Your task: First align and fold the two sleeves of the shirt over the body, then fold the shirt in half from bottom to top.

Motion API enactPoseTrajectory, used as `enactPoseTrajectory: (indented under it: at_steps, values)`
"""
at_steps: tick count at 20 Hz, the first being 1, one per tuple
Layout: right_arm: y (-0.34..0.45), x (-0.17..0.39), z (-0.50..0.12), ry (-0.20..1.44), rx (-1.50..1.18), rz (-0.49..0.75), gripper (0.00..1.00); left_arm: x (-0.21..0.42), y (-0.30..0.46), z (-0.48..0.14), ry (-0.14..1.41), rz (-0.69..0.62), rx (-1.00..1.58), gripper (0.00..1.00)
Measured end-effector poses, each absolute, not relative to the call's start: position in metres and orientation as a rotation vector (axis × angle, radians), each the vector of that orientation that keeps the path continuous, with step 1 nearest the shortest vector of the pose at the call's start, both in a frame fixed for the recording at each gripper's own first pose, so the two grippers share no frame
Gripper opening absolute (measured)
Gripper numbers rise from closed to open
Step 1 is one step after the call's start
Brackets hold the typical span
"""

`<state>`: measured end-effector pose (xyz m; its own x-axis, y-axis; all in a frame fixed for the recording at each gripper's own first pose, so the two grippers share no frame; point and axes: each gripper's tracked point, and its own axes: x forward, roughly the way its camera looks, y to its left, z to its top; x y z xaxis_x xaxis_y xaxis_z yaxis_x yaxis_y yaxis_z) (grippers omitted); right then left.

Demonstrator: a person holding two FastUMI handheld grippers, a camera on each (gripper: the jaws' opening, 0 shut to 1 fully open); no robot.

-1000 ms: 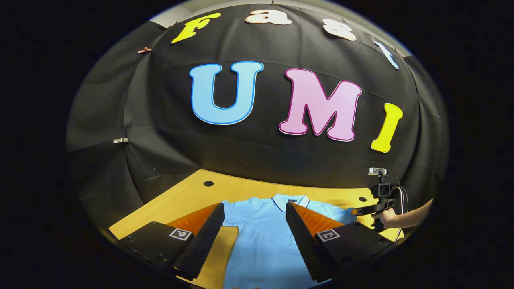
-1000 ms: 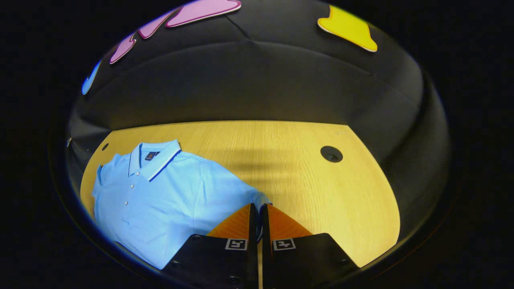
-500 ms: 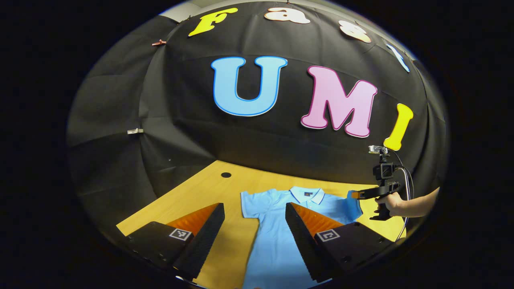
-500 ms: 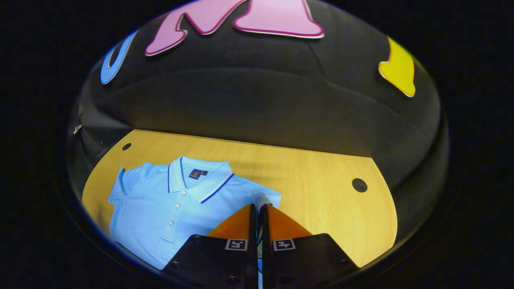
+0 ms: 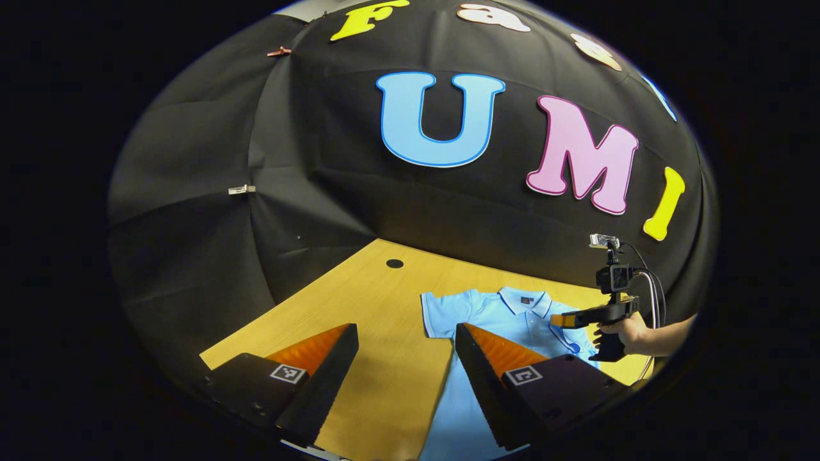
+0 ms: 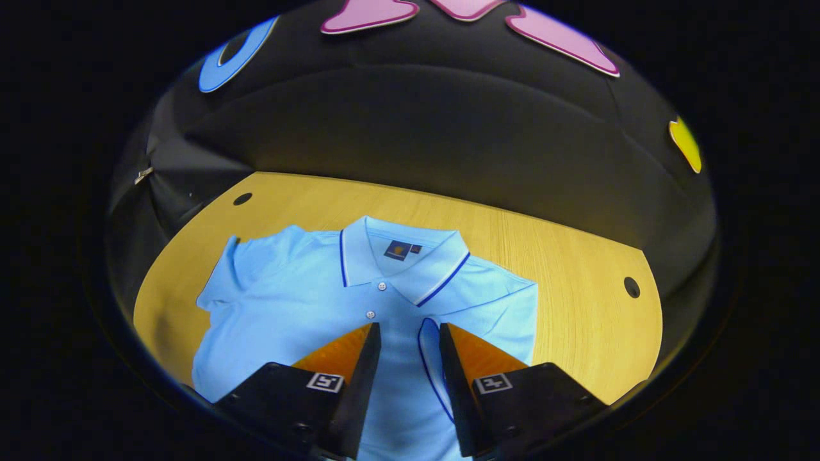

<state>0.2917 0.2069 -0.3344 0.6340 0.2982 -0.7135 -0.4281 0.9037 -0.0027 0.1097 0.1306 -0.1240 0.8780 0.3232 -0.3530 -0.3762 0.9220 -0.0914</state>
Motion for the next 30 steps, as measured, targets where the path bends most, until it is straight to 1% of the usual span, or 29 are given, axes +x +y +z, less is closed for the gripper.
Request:
enactPoseTrajectory:
  at_steps: [1,2,3,4,5,6,10,14,18,20,25,27,28,29,30]
  values:
    - [0.207,0.288,-0.331,0.773,-0.186,0.422,0.65,0.121,0.135,-0.130,0.354,0.360,-0.149,0.97]
    - [0.206,0.283,-0.326,0.768,-0.176,0.429,0.78,0.134,0.138,-0.133,0.364,0.352,-0.138,0.97]
    - [0.203,0.279,-0.321,0.761,-0.162,0.429,0.85,0.148,0.140,-0.138,0.368,0.338,-0.129,0.97]
    - [0.194,0.275,-0.312,0.748,-0.157,0.417,0.98,0.162,0.141,-0.140,0.371,0.324,-0.121,0.97]
    - [0.186,0.279,-0.305,0.728,-0.157,0.406,0.99,0.174,0.140,-0.142,0.378,0.308,-0.110,0.97]
    - [0.180,0.278,-0.298,0.707,-0.160,0.402,0.98,0.188,0.141,-0.145,0.384,0.293,-0.100,0.97]
    - [0.151,0.274,-0.256,0.611,-0.197,0.400,0.98,0.255,0.147,-0.175,0.399,0.227,-0.110,0.97]
    - [0.126,0.255,-0.227,0.529,-0.177,0.388,0.98,0.318,0.156,-0.240,0.466,0.176,-0.134,0.97]
    - [0.102,0.226,-0.230,0.541,-0.147,0.392,0.97,0.364,0.172,-0.285,0.521,0.195,-0.121,0.98]
    - [0.083,0.220,-0.237,0.540,-0.156,0.373,0.97,0.388,0.180,-0.302,0.539,0.207,-0.115,0.97]
    - [0.052,0.201,-0.257,0.596,-0.148,0.350,0.98,0.414,0.183,-0.322,0.580,0.217,-0.111,0.97]
    - [0.043,0.200,-0.262,0.603,-0.133,0.331,0.98,0.418,0.188,-0.326,0.583,0.238,-0.061,0.97]
    - [0.039,0.200,-0.262,0.605,-0.122,0.322,0.98,0.419,0.186,-0.327,0.589,0.233,-0.049,0.95]
    - [0.036,0.199,-0.264,0.605,-0.111,0.316,0.98,0.421,0.180,-0.327,0.587,0.230,-0.046,0.86]
    - [0.033,0.199,-0.267,0.605,-0.098,0.311,0.97,0.423,0.176,-0.329,0.590,0.218,-0.044,0.81]
